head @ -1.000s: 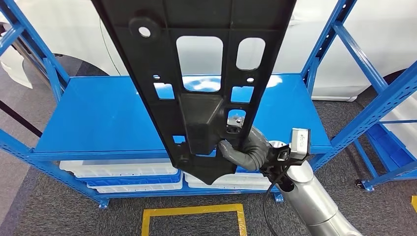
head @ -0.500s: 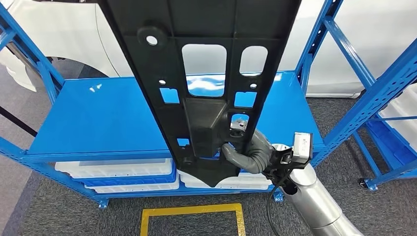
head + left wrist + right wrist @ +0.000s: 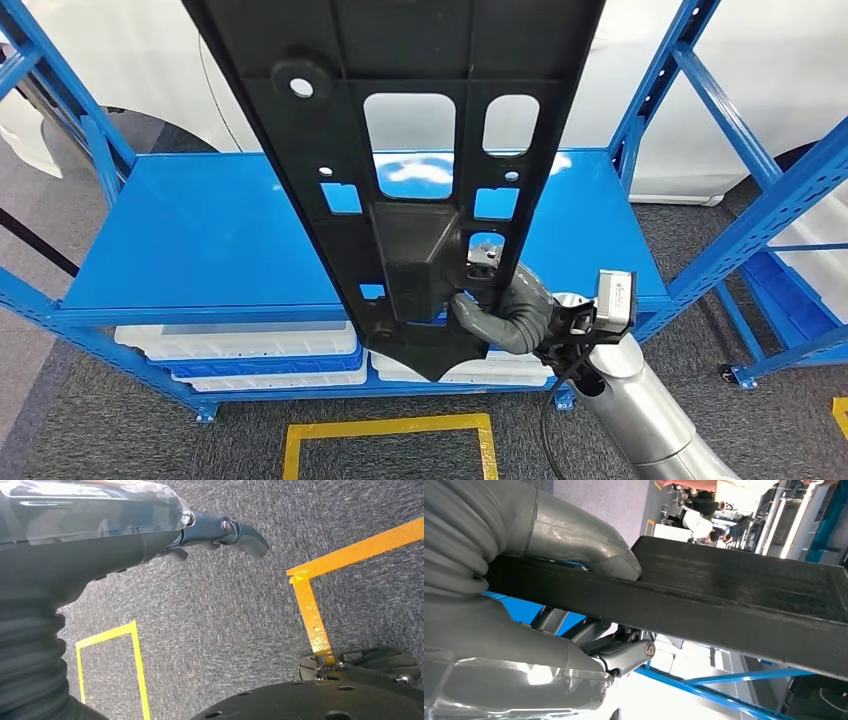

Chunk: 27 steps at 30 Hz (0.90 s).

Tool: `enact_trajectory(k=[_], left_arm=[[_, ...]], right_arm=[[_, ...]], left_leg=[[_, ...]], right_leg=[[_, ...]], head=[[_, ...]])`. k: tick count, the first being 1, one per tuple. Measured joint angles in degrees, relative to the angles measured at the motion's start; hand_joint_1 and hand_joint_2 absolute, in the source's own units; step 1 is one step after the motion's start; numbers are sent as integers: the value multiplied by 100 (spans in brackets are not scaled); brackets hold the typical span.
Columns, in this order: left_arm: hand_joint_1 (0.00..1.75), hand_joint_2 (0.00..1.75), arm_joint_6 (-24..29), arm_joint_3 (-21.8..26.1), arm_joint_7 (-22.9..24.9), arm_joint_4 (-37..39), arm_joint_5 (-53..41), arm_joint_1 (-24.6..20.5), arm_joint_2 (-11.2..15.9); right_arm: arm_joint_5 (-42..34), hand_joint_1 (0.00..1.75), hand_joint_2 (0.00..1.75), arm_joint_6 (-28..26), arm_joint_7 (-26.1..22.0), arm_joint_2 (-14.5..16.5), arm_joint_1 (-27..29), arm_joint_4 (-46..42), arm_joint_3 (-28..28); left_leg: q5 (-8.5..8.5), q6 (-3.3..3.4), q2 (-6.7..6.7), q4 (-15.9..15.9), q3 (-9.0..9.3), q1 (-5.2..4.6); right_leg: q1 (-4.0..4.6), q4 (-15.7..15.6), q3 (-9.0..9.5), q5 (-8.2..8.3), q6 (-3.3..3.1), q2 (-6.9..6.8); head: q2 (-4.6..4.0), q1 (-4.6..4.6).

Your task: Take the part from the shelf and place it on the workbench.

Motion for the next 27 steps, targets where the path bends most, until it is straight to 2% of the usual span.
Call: enact_trajectory(k=[1,2,3,5,6,7,9,11,13,15,16,17,18,20,22,23,25,27], left_arm=[[0,175,-6,0,1,0,-1,0,-3],[0,175,-15,0,3,0,-1,0,-4],[0,175,-25,0,9,0,-2,-1,-4],[0,175,-42,0,33,0,-13,-5,-7],[0,175,-46,0,47,0,-21,-9,-8],[0,175,-49,0,58,0,-29,-12,-8],[0,175,-51,0,69,0,-39,-17,-6],[0,175,-52,0,71,0,-41,-16,-2],[0,175,-53,0,72,0,-42,-25,2],[0,175,-54,0,72,0,-40,-50,3],[0,175,-54,0,72,0,-40,-62,4],[0,175,-54,0,72,0,-39,-70,4],[0,175,-54,0,75,0,-40,-71,4],[0,175,-54,0,87,0,-42,-50,5],[0,175,-55,0,99,0,-43,-26,6],[0,175,-56,0,103,0,-43,-21,6],[0,175,-61,0,102,0,-43,-22,3],[0,175,-66,0,101,0,-43,-23,-4]], right_arm=[[-4,175,175,-31,0,-20,17,-2,-1],[-5,175,175,-71,-2,-45,51,-14,-2],[2,175,175,-119,-11,-76,107,-40,-4],[29,175,175,-202,-48,-140,254,-121,-14],[45,175,175,-228,-69,-166,324,-162,-18],[55,175,175,-243,-84,-186,384,-197,-21],[64,175,175,-254,-97,-221,478,-245,-26],[67,175,175,-257,-101,-253,535,-284,-30],[70,175,175,-256,-102,-266,563,-319,-31],[70,175,175,-255,-104,-268,590,-337,-31],[71,175,175,-255,-105,-269,607,-338,-31],[71,175,175,-255,-104,-270,622,-338,-31],[72,175,175,-255,-104,-271,633,-339,-31],[72,175,175,-255,-103,-272,640,-348,-31],[72,175,175,-255,-104,-276,643,-364,-32],[73,175,175,-255,-105,-281,645,-372,-32],[74,175,175,-255,-105,-294,647,-380,-33],[75,175,175,-255,-105,-310,648,-389,-43]], left_leg=[[-1,1,-1,4,-3,-1],[-4,-1,-5,9,-3,-1],[-9,-5,-12,18,0,1],[-33,-37,-32,52,2,-5],[-48,-63,-43,75,-1,-17],[-59,-92,-50,90,-6,-28],[-63,-152,-55,87,-9,-42],[-112,-212,-35,141,-37,-42],[-371,-263,-16,562,-226,-39],[-737,-298,-15,1342,-591,-36],[-831,-307,-15,1652,-742,-35],[-816,-307,-14,1769,-803,-35],[-695,-299,-14,1655,-753,-35],[-304,-261,-10,888,-389,-35],[-85,-200,-8,255,-86,-49],[-67,-168,-12,141,-36,-56],[-49,-99,-23,105,-36,-62],[-8,-25,-15,45,-23,-47]], right_leg=[[-10,243,-116,-63,15,-3],[-20,283,-137,-14,25,-7],[-31,86,-41,140,30,-12],[-45,-682,337,499,16,-16],[-41,-997,484,610,-8,-9],[-32,-1177,562,654,-35,0],[-15,-1232,566,664,-102,19],[-41,-1254,569,688,-171,17],[-63,-1279,579,708,-230,6],[-51,-1275,579,706,-253,-8],[-44,-1272,581,704,-256,-13],[-38,-1269,584,702,-258,-15],[-35,-1266,591,698,-258,-11],[-31,-1259,610,685,-243,7],[-7,-1247,611,666,-197,27],[2,-1248,607,663,-165,31],[7,-1265,606,669,-92,33],[-3,-1144,562,572,-28,24]], head=[[0,1],[0,1],[0,1],[0,0],[0,0],[0,0],[0,0],[0,0],[0,0],[0,0],[0,0],[0,0],[0,0],[0,0],[0,0],[0,0],[0,0],[0,1]])
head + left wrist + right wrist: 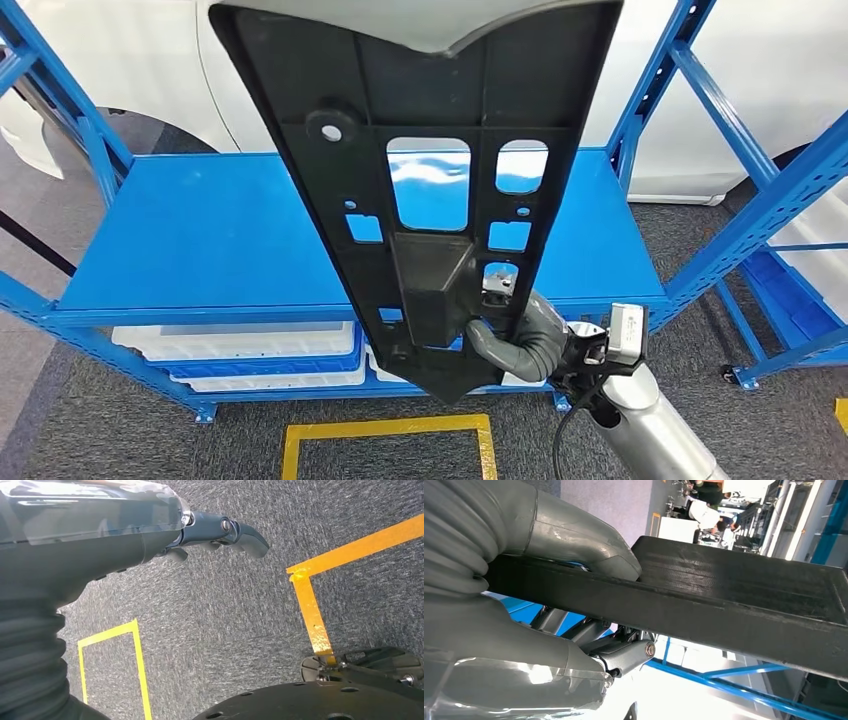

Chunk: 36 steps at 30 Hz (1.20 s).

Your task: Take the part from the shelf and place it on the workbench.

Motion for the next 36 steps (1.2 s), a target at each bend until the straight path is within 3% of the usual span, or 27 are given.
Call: enact_trajectory(k=[1,3,4,5,6,8,10,12,15,16,19,20,21,22,25,26,29,31,34,35,36], left_arm=[[0,175,-2,0,0,0,-1,0,-3],[0,175,-7,0,1,0,-1,1,-3],[0,175,-11,0,2,0,-1,1,-3],[0,175,-16,0,7,0,-1,1,-3],[0,175,-23,0,14,0,1,0,-3],[0,175,-40,0,35,0,21,-5,-4],[0,175,-68,2,56,0,78,-9,-8],[0,175,-95,15,72,0,136,-10,-9],[0,175,-113,47,90,1,186,-9,-4],[0,175,-117,58,90,1,192,-12,-2],[0,175,-141,81,96,2,168,-48,1],[0,175,-151,83,107,2,146,-61,1],[0,175,-162,83,123,2,124,-69,1],[0,175,-168,83,143,2,105,-69,1],[0,175,-175,83,196,2,86,-35,1],[0,175,-176,83,203,2,86,-27,1],[0,175,-177,83,205,2,87,-27,-7],[0,175,-177,83,204,2,89,-27,-16],[0,175,-178,83,202,2,89,-30,-19],[0,175,-178,83,200,2,89,-31,-19],[0,175,-178,83,197,2,89,-34,-19]], right_arm=[[0,175,175,0,-1,-6,1,-4,-6],[1,175,175,1,0,-16,11,-8,-14],[1,175,175,3,2,-24,18,-8,-15],[-2,175,175,5,4,-32,22,-7,-16],[-16,175,175,10,12,-40,17,-7,-18],[-97,175,175,31,56,-50,-46,-1,-23],[-226,175,175,59,136,-50,-179,13,-25],[-325,175,175,76,210,-46,-292,30,-23],[-385,175,175,81,290,-21,-373,52,-22],[-393,175,175,71,319,-1,-400,57,-21],[-404,175,175,-46,422,71,-476,80,-16],[-398,175,175,-111,451,94,-488,87,-15],[-388,175,175,-174,479,120,-495,90,-14],[-373,175,175,-224,510,151,-500,89,-15],[-333,175,175,-298,593,239,-525,51,-16],[-325,175,175,-305,607,258,-534,35,-16],[-311,175,175,-305,631,290,-548,9,-16],[-307,175,175,-306,634,296,-555,4,-16],[-307,175,175,-306,635,298,-562,4,-16],[-307,175,175,-306,635,300,-559,4,-16],[-307,175,175,-306,636,302,-558,5,-16]], left_leg=[[18,30,8,-27,4,10],[28,59,16,-36,-9,8],[28,63,16,-32,-16,3],[27,65,14,-26,-22,0],[25,64,11,-16,-24,-2],[16,49,4,13,-25,-3],[2,8,-3,48,-38,-25],[7,-48,-9,54,-51,-41],[-54,-134,-13,131,-98,-49],[-182,-165,-12,322,-186,-47],[-740,-242,-9,1420,-673,-18],[-806,-256,-9,1653,-768,-13],[-760,-261,-9,1665,-757,-9],[-616,-257,-8,1440,-631,-5],[-156,-190,-7,315,-43,-12],[-104,-154,-9,136,38,-19],[-40,-40,-17,65,15,-26],[27,43,-1,12,-15,-9],[108,102,17,-2,-113,-9],[135,103,17,5,-156,-12],[160,100,15,14,-199,-14]], right_leg=[[-4,220,-95,-143,25,-7],[-12,956,-435,-531,60,-20],[-14,1294,-597,-660,71,-22],[-14,1464,-679,-681,75,-23],[-13,1404,-648,-588,70,-25],[-11,697,-292,-207,37,-26],[14,39,21,32,-19,-22],[43,-108,68,58,-74,-17],[-4,-162,69,119,-171,-45],[-23,-183,69,141,-201,-59],[-17,-183,51,165,-237,-87],[-13,-176,47,168,-239,-93],[-11,-167,44,168,-239,-96],[-10,-156,42,166,-236,-94],[13,-110,25,153,-191,-69],[24,-98,11,154,-163,-62],[19,-89,-29,176,-59,-58],[1,121,-117,-31,1,-58],[-11,1110,-475,-687,54,-59],[-11,1376,-550,-799,61,-59],[-11,1444,-528,-796,61,-59]], head=[[0,0],[0,-1],[0,-1],[0,-1],[0,-1],[0,-1],[0,-1],[0,-1],[0,-1],[0,-1],[0,-1],[0,-1],[0,-1],[0,-1],[0,-1],[0,-1],[0,-1],[0,-1],[0,-1],[0,-1],[0,-1]])
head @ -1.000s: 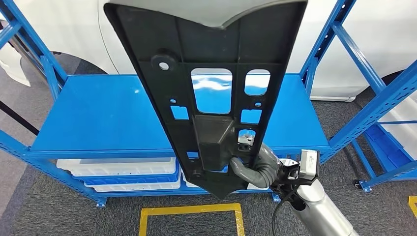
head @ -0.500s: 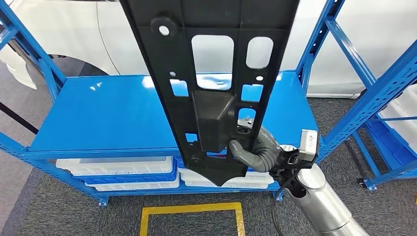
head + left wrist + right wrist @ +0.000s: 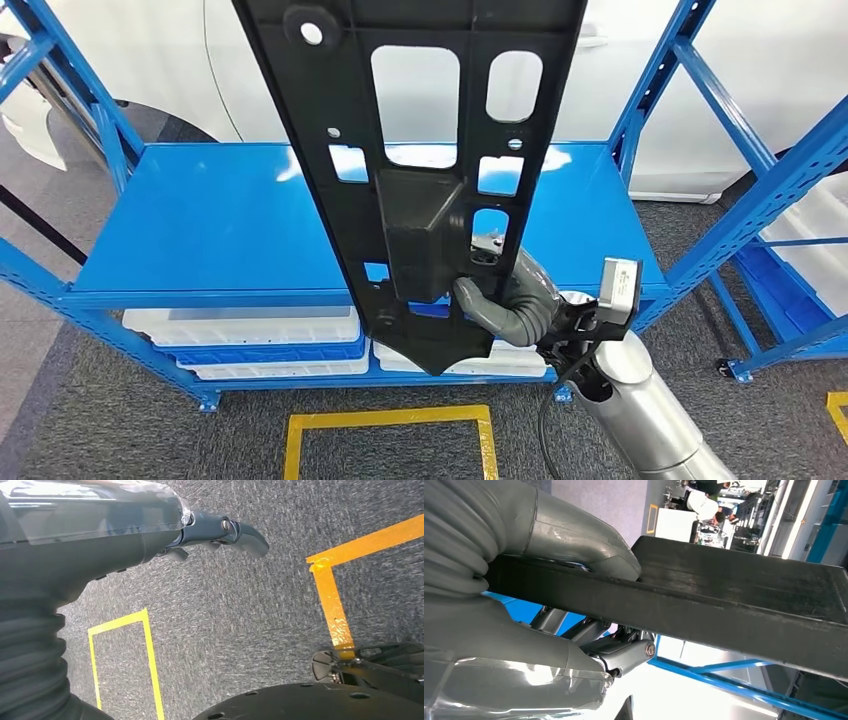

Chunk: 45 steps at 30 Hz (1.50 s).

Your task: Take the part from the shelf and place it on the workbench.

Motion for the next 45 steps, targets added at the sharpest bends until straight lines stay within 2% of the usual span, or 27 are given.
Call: enact_trajectory(k=[1,3,5,7,9,10,11,13,14,15,16,18,20,21,24,26,28,29,30,31,33,35,36,39,41,44,45], left_arm=[[0,175,0,0,-3,0,0,-3,-1],[0,175,0,0,-5,0,0,-9,-8],[0,175,0,0,-6,0,0,-12,-16],[0,175,1,0,-7,0,3,-12,-19],[0,175,2,0,-7,2,9,-11,-13],[0,175,3,0,-7,3,12,-14,-11],[0,175,4,0,-7,4,14,-18,-9],[0,175,4,0,-8,4,15,-34,-11],[0,175,4,0,-8,4,15,-40,-11],[0,175,4,0,-8,4,15,-43,-11],[0,175,3,0,-7,4,15,-39,-10],[0,175,3,0,2,5,13,-9,-9],[0,175,3,0,9,6,7,28,-8],[0,175,2,0,10,7,3,37,-8],[0,175,2,0,8,7,1,38,-13],[0,175,2,0,8,7,2,35,-21],[0,175,2,0,8,8,4,30,-24],[0,175,2,0,6,8,4,26,-24],[0,175,2,0,3,8,4,22,-24],[0,175,2,0,-1,8,4,18,-25],[0,175,2,0,-7,8,5,8,-26],[0,175,2,0,-6,8,4,-4,-27],[0,175,2,0,-6,8,3,-8,-27],[0,175,2,0,-7,12,7,-7,-23],[0,175,2,0,-7,15,12,-11,-19],[0,175,2,0,-7,15,15,-36,-15],[0,175,2,0,-7,15,15,-43,-15]], right_arm=[[0,175,175,0,0,1,-2,0,0],[0,175,175,0,0,1,-15,-3,0],[-1,175,175,0,-1,2,-32,-9,-1],[-2,175,175,0,-1,8,-42,-14,-2],[-1,175,175,0,1,18,-49,-14,-2],[1,175,175,0,2,28,-51,-14,-2],[2,175,175,0,3,37,-53,-14,-2],[2,175,175,0,4,52,-51,-14,-2],[2,175,175,0,4,55,-48,-14,-2],[3,175,175,0,5,57,-46,-13,-2],[3,175,175,0,6,58,-44,-13,-2],[4,175,175,0,8,60,-43,-14,-2],[5,175,175,0,9,62,-45,-21,-2],[6,175,175,0,9,63,-47,-25,-2],[8,175,175,0,9,69,-49,-30,-3],[9,175,175,0,9,69,-47,-30,-4],[9,175,175,0,9,69,-41,-29,-4],[9,175,175,0,9,70,-37,-28,-4],[9,175,175,0,9,70,-33,-28,-4],[9,175,175,0,9,70,-31,-28,-4],[9,175,175,0,9,70,-36,-28,-4],[8,175,175,0,9,72,-51,-30,-4],[8,175,175,0,8,73,-57,-32,-4],[7,175,175,1,8,76,-54,-35,-4],[7,175,175,1,9,79,-56,-35,-4],[7,175,175,0,9,79,-51,-34,-4],[7,175,175,0,9,79,-47,-34,-4]], left_leg=[[26,-8,-4,10,-41,-1],[77,-37,-14,27,-98,-2],[133,-95,-23,29,-119,-8],[201,-169,-29,6,-129,-9],[203,-237,-32,10,-172,-20],[80,-268,-31,116,-230,-23],[-137,-296,-30,349,-322,-21],[-668,-352,-27,1105,-552,1],[-823,-376,-27,1443,-625,7],[-864,-392,-27,1620,-621,12],[-798,-398,-26,1569,-507,15],[-563,-378,-24,856,19,19],[-441,-291,-27,163,483,1],[-438,-245,-30,5,575,-13],[-364,-133,-28,-63,520,-9],[-266,-57,-4,-97,440,22],[-178,-19,14,-98,320,20],[-133,-18,17,-95,253,17],[-87,-21,18,-91,187,15],[-43,-30,17,-84,124,15],[27,-61,11,-56,24,18],[80,-117,0,-14,-51,5],[107,-151,-5,4,-71,-1],[177,-257,-13,8,-107,-2],[-42,-309,-13,230,-225,2],[-746,-360,-9,1319,-604,13],[-852,-366,-9,1602,-669,13]], right_leg=[[1,-153,133,100,-9,0],[9,-956,648,378,-57,3],[43,-1543,994,541,-111,10],[75,-1631,1003,606,-165,15],[41,-1683,949,694,-237,0],[21,-1711,911,755,-274,-11],[4,-1731,863,815,-302,-21],[13,-1730,747,907,-333,-35],[19,-1721,690,946,-334,-39],[22,-1709,635,982,-330,-41],[23,-1694,581,1014,-322,-40],[24,-1653,494,1062,-295,-32],[36,-1616,442,1098,-249,-22],[42,-1601,429,1117,-220,-19],[52,-1568,372,1152,-123,-8],[42,-1268,234,871,-74,5],[17,-561,-20,359,-37,7],[8,-203,-123,179,-21,6],[2,16,-151,113,-8,5],[-4,29,-73,162,-2,5],[-13,-573,403,446,-8,4],[4,-1338,902,566,-52,14],[17,-1552,1022,562,-85,22],[19,-1638,988,614,-209,20],[-4,-1653,919,703,-293,-2],[19,-1647,765,825,-346,-25],[30,-1642,715,861,-350,-28]], head=[[0,0],[0,0],[0,0],[0,0],[0,-1],[0,-1],[0,0],[0,0],[0,0],[0,0],[0,0],[0,0],[0,-1],[0,-1],[0,0],[0,1],[0,1],[0,1],[0,0],[0,0],[0,0],[0,-1],[0,-1],[0,-2],[0,-2],[0,-3],[0,-3]])
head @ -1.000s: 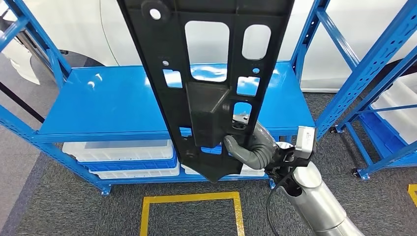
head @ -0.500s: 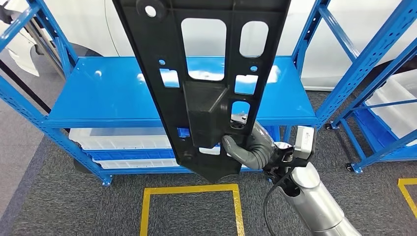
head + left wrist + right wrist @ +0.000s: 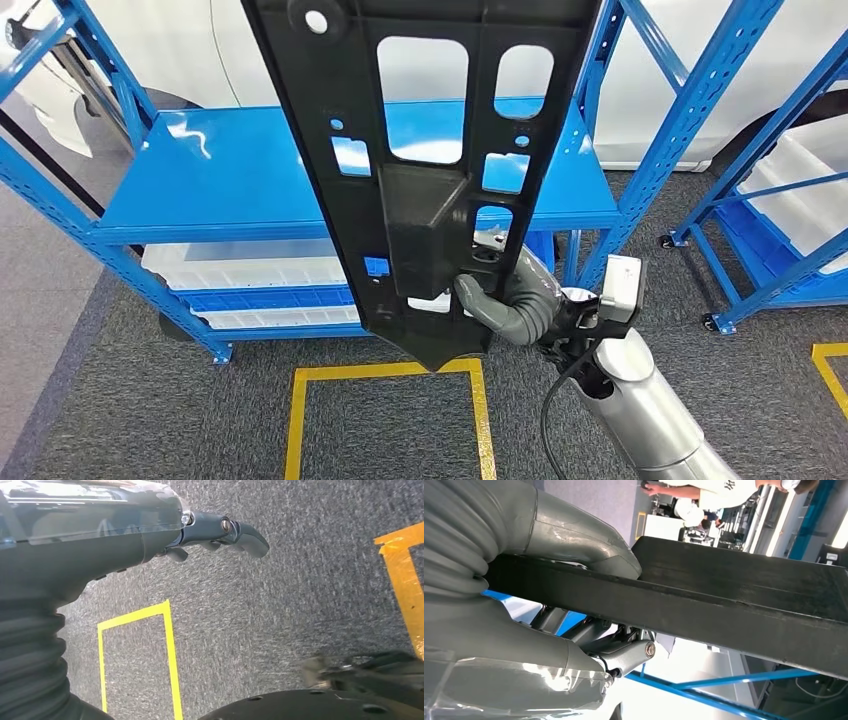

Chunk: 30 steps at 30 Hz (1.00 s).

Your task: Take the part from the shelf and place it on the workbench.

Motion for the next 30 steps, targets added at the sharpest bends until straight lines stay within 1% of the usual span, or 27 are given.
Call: enact_trajectory(k=[1,2,3,4,5,6,7,9,10,11,12,14,15,16,17,18,19,20,21,22,23,24,25,26,27,29,30], left_arm=[[0,175,0,0,1,0,-1,-1,0],[0,175,0,0,2,0,-1,6,1],[0,175,0,0,5,1,-3,21,2],[0,175,0,0,10,2,-5,40,3],[0,175,0,0,13,3,-7,58,5],[0,175,0,0,16,4,-10,69,5],[0,175,0,0,16,4,-13,74,6],[0,175,-1,0,15,4,-15,74,1],[0,175,-1,0,14,5,-15,74,-4],[0,175,-1,0,14,6,-15,75,-9],[0,175,-1,0,13,7,-15,74,-13],[0,175,0,0,13,8,-15,73,-13],[0,175,-1,0,11,8,-15,71,-13],[0,175,-1,0,8,8,-15,70,-13],[0,175,-2,0,5,8,-14,68,-13],[0,175,-2,0,3,8,-14,67,-14],[0,175,-2,0,2,8,-13,66,-14],[0,175,-2,0,2,8,-13,64,-15],[0,175,-2,0,2,8,-13,63,-15],[0,175,-2,0,2,9,-13,62,-14],[0,175,-2,0,2,9,-11,62,-14],[0,175,-2,0,1,11,-10,62,-12],[0,175,-1,0,1,13,-9,62,-11],[0,175,-1,0,0,14,-7,60,-10],[0,175,0,0,0,15,-5,54,-9],[0,175,0,0,-2,15,-2,33,-9],[0,175,0,0,-4,15,-1,21,-9]], right_arm=[[1,175,175,0,0,0,4,1,0],[1,175,175,0,0,0,7,1,0],[2,175,175,0,0,0,7,1,0],[2,175,175,0,0,0,6,0,0],[2,175,175,0,1,0,4,-1,0],[2,175,175,0,2,0,3,-2,0],[2,175,175,0,3,1,3,-4,0],[3,175,175,0,4,1,3,-8,-1],[3,175,175,0,4,1,1,-10,-1],[3,175,175,0,4,0,-1,-11,-2],[3,175,175,0,4,0,-1,-12,-2],[3,175,175,0,4,0,10,-11,-2],[4,175,175,0,4,0,17,-11,-2],[4,175,175,0,4,0,22,-10,-2],[4,175,175,0,4,0,23,-10,-2],[4,175,175,0,4,0,22,-10,-2],[4,175,175,0,4,0,18,-10,-2],[4,175,175,0,4,0,16,-10,-2],[3,175,175,0,4,0,12,-11,-3],[2,175,175,0,3,0,9,-13,-3],[2,175,175,0,3,-1,9,-14,-3],[1,175,175,0,3,-1,7,-14,-3],[2,175,175,0,4,1,5,-14,-2],[2,175,175,0,4,2,4,-14,-2],[2,175,175,0,4,4,4,-14,-2],[2,175,175,0,4,7,6,-14,-2],[2,175,175,0,4,7,9,-14,-2]], left_leg=[[7,6,0,74,40,0],[109,23,-1,-105,203,-2],[253,55,-1,-491,471,-6],[348,97,1,-945,767,-16],[434,136,2,-1294,991,-28],[475,170,0,-1515,1124,-44],[476,198,-3,-1598,1162,-59],[540,244,-6,-1653,1134,-52],[568,274,0,-1694,1123,-35],[607,302,9,-1726,1104,-16],[639,326,20,-1746,1083,-3],[681,350,29,-1743,1015,-10],[700,350,30,-1735,980,-13],[717,345,29,-1725,948,-14],[729,338,27,-1711,923,-13],[737,329,25,-1695,906,-12],[741,315,23,-1677,894,-11],[746,294,20,-1661,885,-16],[754,266,17,-1648,877,-22],[766,235,14,-1642,867,-27],[782,201,12,-1645,861,-32],[791,166,12,-1644,851,-38],[765,133,12,-1615,827,-39],[667,101,12,-1496,769,-39],[497,72,12,-1249,661,-35],[62,30,12,-463,337,-18],[-76,17,12,-107,198,-13]], right_leg=[[11,6,-44,30,0,-1],[21,15,-80,54,4,2],[30,26,-107,72,10,8],[38,39,-128,85,20,13],[42,45,-141,97,37,17],[44,51,-147,110,59,18],[43,51,-157,126,88,16],[47,52,-178,156,157,18],[52,102,-212,112,188,21],[54,239,-278,-3,216,24],[47,494,-386,-188,239,27],[22,1241,-692,-609,283,28],[8,1538,-800,-720,303,27],[-4,1652,-818,-721,318,26],[-15,1531,-717,-611,326,25],[-24,1189,-503,-433,325,23],[-30,747,-245,-288,315,23],[-19,385,-35,-173,294,26],[-5,134,100,-117,266,31],[10,32,141,-115,234,36],[24,30,125,-95,202,41],[8,8,113,-81,162,38],[-7,-11,101,-60,123,34],[-24,-29,89,-33,83,27],[-38,-43,76,-7,50,19],[-26,-40,33,20,19,6],[-19,-36,15,29,16,2]], head=[[0,1],[0,1],[0,1],[0,1],[0,1],[0,1],[0,1],[0,0],[0,0],[0,1],[0,1],[0,1],[0,1],[0,1],[0,1],[0,1],[0,1],[0,1],[0,1],[0,1],[0,1],[0,1],[0,1],[0,1],[0,1],[0,1],[0,1]])
